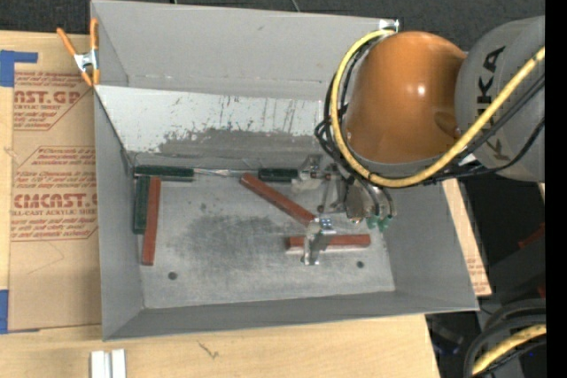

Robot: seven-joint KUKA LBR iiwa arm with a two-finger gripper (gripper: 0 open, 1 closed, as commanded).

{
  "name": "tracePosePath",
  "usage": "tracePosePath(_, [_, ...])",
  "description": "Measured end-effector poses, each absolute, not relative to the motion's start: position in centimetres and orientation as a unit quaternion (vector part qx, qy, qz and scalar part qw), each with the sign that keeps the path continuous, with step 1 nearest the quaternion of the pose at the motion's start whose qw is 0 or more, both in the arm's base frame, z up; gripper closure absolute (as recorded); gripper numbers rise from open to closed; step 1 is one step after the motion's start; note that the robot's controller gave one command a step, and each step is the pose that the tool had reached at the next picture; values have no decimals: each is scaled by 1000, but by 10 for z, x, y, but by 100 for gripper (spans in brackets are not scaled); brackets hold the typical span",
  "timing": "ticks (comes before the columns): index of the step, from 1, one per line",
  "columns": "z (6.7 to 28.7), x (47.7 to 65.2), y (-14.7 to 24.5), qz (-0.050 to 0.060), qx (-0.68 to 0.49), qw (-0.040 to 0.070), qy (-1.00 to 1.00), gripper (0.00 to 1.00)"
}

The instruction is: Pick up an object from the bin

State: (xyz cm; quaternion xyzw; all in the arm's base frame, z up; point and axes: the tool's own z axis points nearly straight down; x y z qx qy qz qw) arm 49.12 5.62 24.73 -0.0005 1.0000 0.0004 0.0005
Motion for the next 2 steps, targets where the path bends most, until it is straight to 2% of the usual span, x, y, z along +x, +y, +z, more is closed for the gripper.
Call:
tracePosePath(1, [178,513,15,0,-25,4,1000,0])
tracePosePath(2, [95,531,-34,0,-43,3,999,0])
